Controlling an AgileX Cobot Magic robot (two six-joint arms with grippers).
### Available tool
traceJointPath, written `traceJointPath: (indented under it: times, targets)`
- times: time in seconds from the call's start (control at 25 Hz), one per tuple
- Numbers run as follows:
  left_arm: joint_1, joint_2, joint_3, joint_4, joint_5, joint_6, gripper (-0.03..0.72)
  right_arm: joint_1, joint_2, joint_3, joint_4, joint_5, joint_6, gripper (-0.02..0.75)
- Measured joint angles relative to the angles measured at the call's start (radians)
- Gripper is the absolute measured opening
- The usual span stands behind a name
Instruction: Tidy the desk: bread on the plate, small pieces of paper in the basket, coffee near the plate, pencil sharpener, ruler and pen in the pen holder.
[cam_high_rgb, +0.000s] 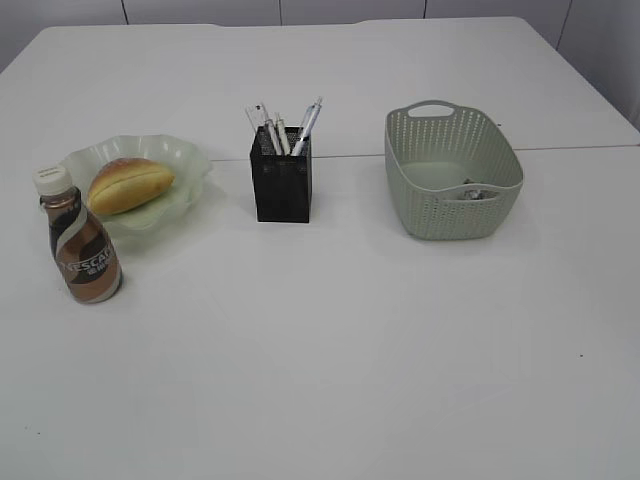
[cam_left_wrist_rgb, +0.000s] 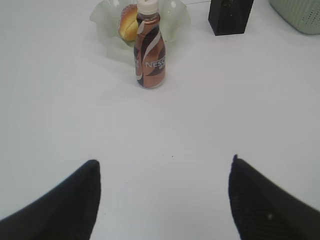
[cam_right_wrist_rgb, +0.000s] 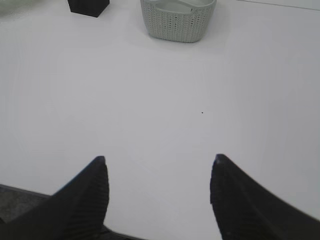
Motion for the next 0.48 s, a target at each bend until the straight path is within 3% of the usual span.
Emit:
traceJointPath:
  times: [0.48]
  targets:
    - [0.000,0.000,0.000,0.000,0.000,0.000,0.559,0.000,0.000,0.000,0.000,0.000,0.000,0.471]
